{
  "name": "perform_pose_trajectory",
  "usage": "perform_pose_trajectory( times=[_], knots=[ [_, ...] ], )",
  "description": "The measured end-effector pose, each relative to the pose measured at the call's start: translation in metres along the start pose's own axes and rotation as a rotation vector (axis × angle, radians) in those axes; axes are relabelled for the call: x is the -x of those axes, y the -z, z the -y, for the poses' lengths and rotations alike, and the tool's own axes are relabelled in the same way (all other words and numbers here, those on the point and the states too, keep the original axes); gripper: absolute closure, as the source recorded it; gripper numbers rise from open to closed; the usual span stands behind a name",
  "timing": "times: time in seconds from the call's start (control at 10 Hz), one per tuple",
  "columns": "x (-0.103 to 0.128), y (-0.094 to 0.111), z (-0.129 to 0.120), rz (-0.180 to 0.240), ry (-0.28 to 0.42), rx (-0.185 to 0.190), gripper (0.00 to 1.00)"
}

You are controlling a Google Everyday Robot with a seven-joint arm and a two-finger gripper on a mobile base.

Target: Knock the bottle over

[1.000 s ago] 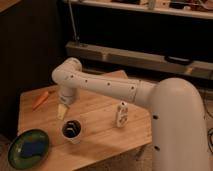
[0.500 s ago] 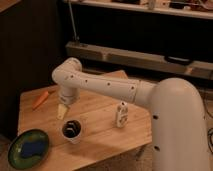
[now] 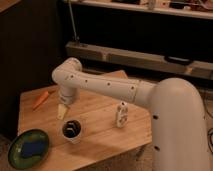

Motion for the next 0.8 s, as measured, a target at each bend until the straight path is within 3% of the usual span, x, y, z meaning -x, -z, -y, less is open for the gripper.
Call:
perform_pose_trajectory(
  times=[0.3, 0.4, 0.6, 0.8],
  knots=[
    [0.001, 0.0, -0.001, -0.002, -0.003, 0.002, 0.2],
    [0.004, 0.006, -0.005, -0.022, -0.013, 0.01, 0.2],
    [0.017, 0.032, -0.021, -0.064, -0.041, 0.043, 0.2],
    [0.04, 0.075, -0.035, -0.112, -0.081, 0.098, 0.24]
  ],
)
